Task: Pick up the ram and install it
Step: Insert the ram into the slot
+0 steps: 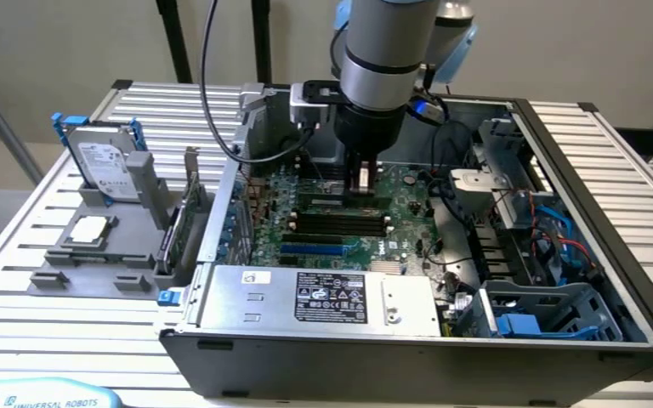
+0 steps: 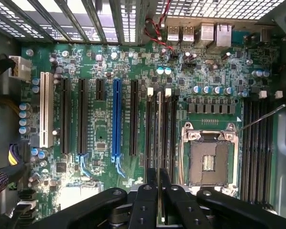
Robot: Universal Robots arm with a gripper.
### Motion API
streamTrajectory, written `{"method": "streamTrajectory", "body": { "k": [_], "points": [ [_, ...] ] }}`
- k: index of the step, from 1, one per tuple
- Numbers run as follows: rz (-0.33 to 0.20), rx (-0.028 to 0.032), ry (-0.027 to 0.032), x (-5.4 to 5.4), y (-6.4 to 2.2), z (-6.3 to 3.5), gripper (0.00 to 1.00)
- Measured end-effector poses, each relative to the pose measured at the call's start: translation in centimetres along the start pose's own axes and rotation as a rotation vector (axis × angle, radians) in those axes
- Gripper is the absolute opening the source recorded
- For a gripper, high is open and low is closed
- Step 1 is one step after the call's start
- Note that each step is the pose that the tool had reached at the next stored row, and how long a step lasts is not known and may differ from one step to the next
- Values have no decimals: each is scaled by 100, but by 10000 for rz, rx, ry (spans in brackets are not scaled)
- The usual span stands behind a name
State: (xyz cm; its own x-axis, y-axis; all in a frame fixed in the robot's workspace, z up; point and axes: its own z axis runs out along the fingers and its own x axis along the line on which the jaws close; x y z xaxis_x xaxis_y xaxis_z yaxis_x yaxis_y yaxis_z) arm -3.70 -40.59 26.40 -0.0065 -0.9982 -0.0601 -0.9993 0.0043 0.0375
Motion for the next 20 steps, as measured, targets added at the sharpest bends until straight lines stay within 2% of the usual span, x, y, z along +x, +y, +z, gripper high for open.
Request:
{"method": "streamTrajectory", "body": {
  "k": [6,11,15,20],
  "points": [
    [-5,0,2,17,-5,109,13],
    [-23,-1,38,22,-10,200,13],
    [-25,-1,81,27,-13,270,13],
    [-23,9,166,30,-16,316,13]
  ]
}}
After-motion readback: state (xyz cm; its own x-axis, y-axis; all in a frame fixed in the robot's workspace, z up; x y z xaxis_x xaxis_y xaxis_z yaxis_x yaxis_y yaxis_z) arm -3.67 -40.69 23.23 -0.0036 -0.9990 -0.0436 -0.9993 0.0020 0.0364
